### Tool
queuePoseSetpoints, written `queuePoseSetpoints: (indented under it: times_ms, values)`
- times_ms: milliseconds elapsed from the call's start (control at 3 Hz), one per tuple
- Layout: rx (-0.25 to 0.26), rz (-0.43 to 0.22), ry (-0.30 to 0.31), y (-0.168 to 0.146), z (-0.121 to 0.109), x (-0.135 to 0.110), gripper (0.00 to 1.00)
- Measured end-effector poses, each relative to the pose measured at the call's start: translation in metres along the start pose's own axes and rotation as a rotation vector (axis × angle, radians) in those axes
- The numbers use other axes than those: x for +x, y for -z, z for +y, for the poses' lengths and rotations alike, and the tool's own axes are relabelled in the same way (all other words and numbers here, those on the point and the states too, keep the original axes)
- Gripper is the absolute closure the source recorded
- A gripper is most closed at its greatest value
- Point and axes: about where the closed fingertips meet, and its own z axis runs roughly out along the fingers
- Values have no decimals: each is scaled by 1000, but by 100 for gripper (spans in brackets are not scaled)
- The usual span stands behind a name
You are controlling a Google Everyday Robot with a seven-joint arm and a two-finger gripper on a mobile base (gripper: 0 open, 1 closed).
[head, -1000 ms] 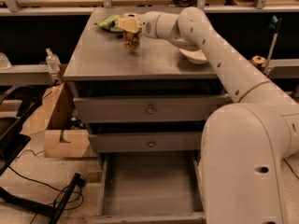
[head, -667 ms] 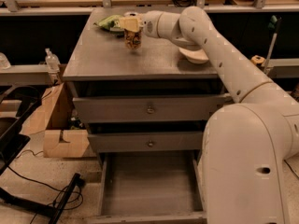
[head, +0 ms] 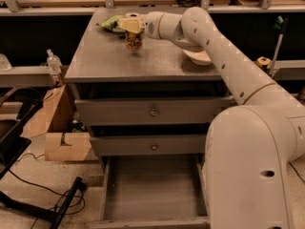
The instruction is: Pick orange can from bottom drawer and place on counter
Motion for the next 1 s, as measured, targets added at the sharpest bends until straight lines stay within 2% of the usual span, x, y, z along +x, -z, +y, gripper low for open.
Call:
queuePoseSetpoints:
  times_ms: [333, 667, 1000]
  values:
    - [-4, 1, -1, -3, 2, 1, 12]
    - [-8, 2, -2, -5, 4, 2, 0]
    - [-8, 2, -2, -5, 4, 2, 0]
